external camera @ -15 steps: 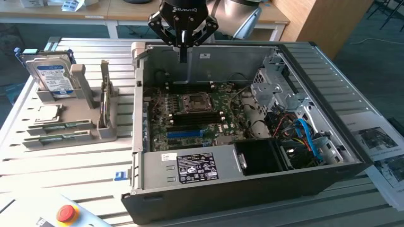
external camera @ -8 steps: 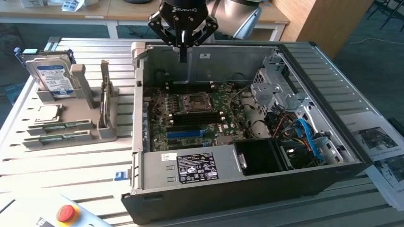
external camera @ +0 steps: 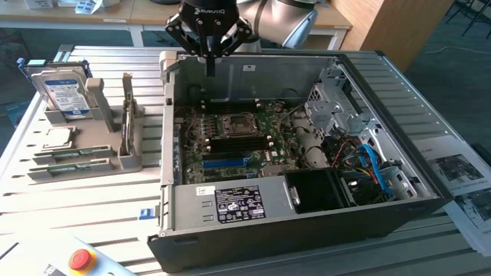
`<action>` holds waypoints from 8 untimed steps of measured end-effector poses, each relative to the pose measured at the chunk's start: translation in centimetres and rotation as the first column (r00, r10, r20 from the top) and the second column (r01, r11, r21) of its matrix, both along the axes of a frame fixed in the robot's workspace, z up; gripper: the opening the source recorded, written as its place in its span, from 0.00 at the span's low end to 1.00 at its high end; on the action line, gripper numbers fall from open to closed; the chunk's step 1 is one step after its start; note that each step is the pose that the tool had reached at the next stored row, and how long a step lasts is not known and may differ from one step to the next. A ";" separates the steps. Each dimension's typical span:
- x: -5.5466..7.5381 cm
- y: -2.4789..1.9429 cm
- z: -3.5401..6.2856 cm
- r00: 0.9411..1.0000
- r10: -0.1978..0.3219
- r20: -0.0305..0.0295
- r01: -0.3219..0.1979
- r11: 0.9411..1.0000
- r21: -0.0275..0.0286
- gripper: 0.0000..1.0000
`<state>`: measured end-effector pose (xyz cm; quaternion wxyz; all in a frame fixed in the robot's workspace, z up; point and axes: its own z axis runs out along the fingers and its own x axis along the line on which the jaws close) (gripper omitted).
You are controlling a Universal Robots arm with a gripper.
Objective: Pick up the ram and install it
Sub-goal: 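Reach for the ram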
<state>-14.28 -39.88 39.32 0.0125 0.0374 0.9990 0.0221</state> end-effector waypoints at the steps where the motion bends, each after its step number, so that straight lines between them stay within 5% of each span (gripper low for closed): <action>1: -0.4 0.00 -0.01 1.000 0.000 0.000 0.000 1.000 0.000 0.10; 8: -3.0 0.00 -0.01 1.000 0.000 0.000 0.000 1.000 0.000 0.10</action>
